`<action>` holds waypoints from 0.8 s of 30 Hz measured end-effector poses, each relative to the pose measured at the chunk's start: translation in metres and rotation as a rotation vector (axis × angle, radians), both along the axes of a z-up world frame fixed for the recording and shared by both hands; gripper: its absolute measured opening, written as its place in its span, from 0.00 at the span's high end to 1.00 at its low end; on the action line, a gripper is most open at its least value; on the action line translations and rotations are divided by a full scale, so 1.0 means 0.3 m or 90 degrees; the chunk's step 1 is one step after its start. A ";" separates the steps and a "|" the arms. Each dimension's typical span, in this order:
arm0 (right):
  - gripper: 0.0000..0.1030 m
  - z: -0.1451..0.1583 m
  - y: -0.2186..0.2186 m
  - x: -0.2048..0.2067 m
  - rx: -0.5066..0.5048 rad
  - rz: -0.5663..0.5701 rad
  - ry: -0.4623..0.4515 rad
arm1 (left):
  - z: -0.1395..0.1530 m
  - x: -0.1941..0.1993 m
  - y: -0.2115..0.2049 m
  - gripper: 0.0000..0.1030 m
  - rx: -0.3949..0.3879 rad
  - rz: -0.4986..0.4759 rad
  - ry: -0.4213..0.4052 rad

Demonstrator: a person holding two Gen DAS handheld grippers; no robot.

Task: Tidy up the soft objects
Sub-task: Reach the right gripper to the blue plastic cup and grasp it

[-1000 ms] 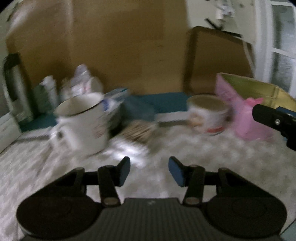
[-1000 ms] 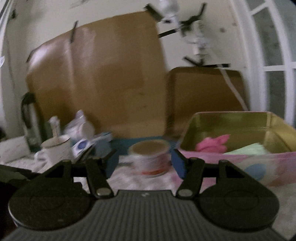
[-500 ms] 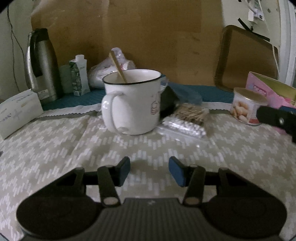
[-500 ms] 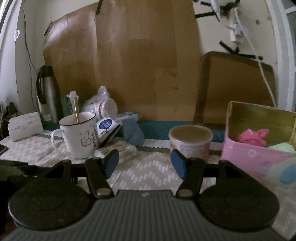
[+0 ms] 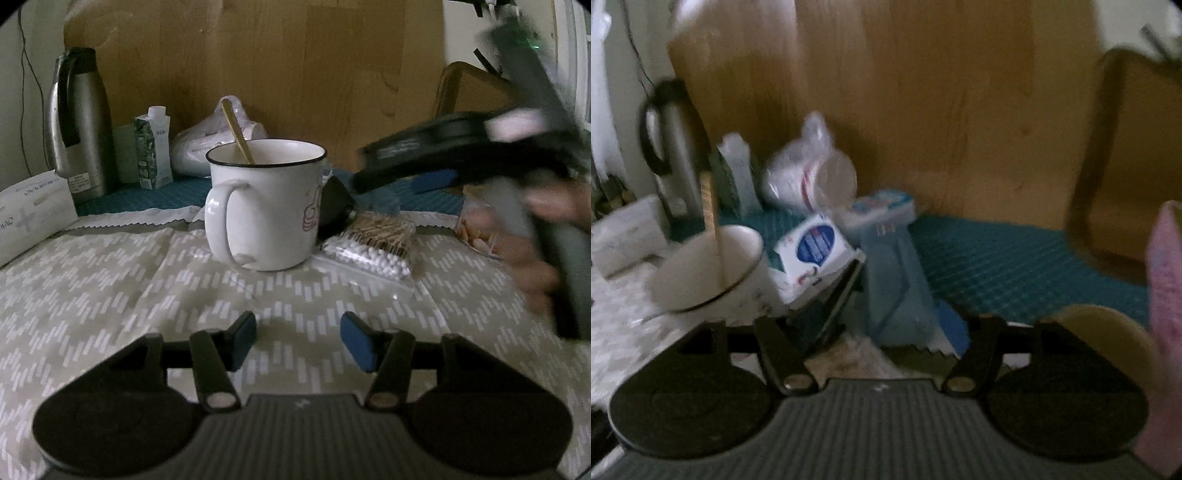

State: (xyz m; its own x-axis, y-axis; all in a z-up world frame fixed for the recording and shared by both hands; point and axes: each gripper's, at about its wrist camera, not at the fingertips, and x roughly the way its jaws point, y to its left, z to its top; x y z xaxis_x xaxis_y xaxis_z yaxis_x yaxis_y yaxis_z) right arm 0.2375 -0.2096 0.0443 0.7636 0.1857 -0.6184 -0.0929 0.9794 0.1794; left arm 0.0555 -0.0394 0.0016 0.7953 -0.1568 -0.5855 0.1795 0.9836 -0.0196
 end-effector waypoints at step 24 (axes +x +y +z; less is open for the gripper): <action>0.25 -0.076 -0.029 0.095 0.013 0.000 0.053 | -0.001 0.012 0.008 0.47 0.002 -0.011 0.000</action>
